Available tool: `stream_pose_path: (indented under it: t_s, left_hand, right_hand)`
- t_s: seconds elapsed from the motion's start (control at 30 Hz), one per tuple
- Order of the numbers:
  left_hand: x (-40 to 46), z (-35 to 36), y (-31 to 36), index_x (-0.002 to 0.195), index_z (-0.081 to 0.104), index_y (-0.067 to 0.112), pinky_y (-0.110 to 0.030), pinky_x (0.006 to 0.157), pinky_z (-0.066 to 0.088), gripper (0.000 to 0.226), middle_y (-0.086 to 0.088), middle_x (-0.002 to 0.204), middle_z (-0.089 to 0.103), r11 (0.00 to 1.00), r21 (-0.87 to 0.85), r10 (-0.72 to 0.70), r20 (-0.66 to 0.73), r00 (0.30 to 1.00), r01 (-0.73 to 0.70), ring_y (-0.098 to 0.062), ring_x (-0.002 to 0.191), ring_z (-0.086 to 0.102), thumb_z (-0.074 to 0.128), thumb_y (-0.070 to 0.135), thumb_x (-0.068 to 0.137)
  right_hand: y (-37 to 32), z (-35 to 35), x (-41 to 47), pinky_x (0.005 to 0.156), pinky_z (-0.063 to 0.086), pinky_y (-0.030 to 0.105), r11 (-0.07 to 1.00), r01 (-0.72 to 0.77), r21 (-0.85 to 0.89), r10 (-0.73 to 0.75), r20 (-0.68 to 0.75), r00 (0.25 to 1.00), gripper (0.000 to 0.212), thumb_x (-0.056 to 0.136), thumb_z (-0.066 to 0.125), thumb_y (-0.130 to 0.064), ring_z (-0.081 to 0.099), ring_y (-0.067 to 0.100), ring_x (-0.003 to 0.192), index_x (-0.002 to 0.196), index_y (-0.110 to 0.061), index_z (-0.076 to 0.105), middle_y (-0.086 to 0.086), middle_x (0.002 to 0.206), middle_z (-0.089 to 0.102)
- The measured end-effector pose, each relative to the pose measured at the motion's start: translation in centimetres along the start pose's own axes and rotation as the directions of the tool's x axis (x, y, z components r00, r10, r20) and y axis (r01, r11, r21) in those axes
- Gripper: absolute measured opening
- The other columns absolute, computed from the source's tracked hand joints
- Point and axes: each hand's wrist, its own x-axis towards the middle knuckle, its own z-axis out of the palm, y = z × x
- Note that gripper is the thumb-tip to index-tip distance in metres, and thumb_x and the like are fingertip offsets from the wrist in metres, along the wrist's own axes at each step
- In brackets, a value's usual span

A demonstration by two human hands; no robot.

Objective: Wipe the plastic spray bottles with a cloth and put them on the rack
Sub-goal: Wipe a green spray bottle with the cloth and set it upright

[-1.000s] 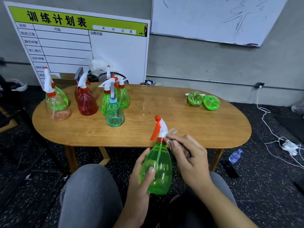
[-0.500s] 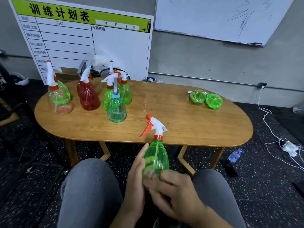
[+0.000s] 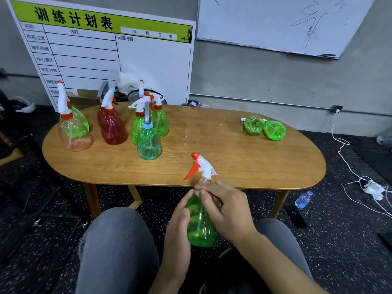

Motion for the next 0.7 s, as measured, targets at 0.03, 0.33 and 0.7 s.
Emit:
stream_pose_path:
  t_s: [0.03, 0.33, 0.7]
  left_hand:
    - [0.0, 0.0, 0.0, 0.148, 0.058, 0.034, -0.049, 0.114, 0.048, 0.050, 0.008, 0.147, 0.065, 1.000, -0.012, -0.004, -0.014, 1.000, 0.003, -0.017, 0.137, 0.061, 0.044, 0.046, 0.101]
    - [-0.4, 0.0, 1.1, 0.151, 0.053, 0.024, -0.039, 0.104, 0.055, 0.052, -0.010, 0.136, 0.072, 0.994, -0.110, -0.005, 0.019, 1.000, 0.007, -0.028, 0.126, 0.069, 0.042, 0.040, 0.103]
    - [0.0, 0.0, 0.0, 0.146, 0.062, 0.028, -0.053, 0.107, 0.051, 0.049, 0.000, 0.142, 0.069, 0.997, -0.064, -0.035, -0.031, 0.999, 0.033, -0.024, 0.131, 0.066, 0.047, 0.042, 0.101]
  right_hand:
    - [-0.4, 0.0, -0.5, 0.059, 0.041, 0.012, 1.000, 0.020, 0.010, -0.020, 0.000, 1.000, 0.023, 0.102, 0.058, -0.035, 0.051, -0.002, 0.064, 0.114, -0.031, 0.078, -0.020, 0.080, 0.048]
    - [-1.2, -0.3, -5.5, 0.064, 0.050, 0.021, 0.895, 0.444, -0.051, -0.439, 0.076, 0.895, 0.019, 0.096, 0.071, -0.020, 0.056, 0.012, 0.071, 0.112, -0.020, 0.081, -0.008, 0.091, 0.058]
    - [0.6, 0.2, -0.1, 0.051, 0.047, 0.026, 1.000, 0.015, 0.009, -0.015, -0.058, 0.998, 0.026, 0.102, 0.058, -0.039, 0.052, 0.004, 0.058, 0.112, -0.029, 0.080, -0.013, 0.077, 0.056]
